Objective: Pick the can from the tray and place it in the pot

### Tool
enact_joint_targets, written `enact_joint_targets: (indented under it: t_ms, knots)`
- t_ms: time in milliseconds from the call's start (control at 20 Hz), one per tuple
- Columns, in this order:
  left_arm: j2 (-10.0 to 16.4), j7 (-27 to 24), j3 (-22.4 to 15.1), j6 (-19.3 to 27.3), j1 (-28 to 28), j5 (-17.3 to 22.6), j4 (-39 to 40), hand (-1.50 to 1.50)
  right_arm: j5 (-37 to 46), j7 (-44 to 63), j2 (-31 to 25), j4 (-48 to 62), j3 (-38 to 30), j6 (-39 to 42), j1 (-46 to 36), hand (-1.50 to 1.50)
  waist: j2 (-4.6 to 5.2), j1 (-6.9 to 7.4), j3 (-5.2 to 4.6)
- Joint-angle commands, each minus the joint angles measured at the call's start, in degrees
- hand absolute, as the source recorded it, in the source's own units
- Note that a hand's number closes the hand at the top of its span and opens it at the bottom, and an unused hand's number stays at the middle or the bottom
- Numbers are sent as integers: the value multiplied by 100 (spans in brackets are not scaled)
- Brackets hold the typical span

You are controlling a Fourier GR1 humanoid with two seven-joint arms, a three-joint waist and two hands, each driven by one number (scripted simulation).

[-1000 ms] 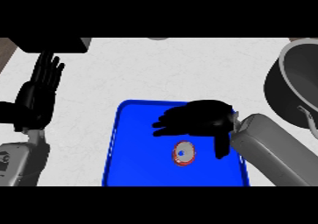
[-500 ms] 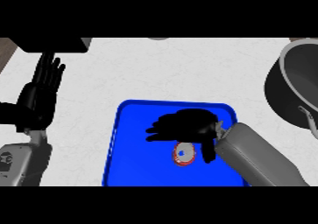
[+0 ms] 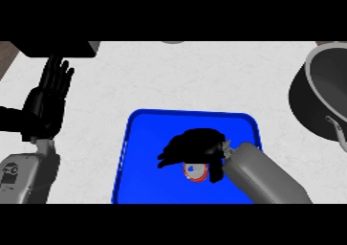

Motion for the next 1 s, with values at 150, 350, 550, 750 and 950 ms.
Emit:
enact_joint_targets:
  t_ms: [150,350,550,750,950]
  knots:
    - [8,380,-59,-17,253,-29,-542,0,433,-879,222,263,381,-717,186,150,-5,35,3]
    - [-223,87,-98,98,271,-219,-341,0,656,-793,123,-552,496,-512,694,150,-9,-29,0]
    - [10,161,131,-254,625,-18,-692,0,712,-649,208,-950,181,-292,768,150,-12,-7,0]
    - [-193,268,18,57,114,-238,-423,0,899,-633,52,-1006,-212,-867,694,150,-5,-31,1]
    - [70,242,298,-235,143,44,-314,0,1006,1077,716,-1365,-666,-967,1172,150,-38,-101,-2]
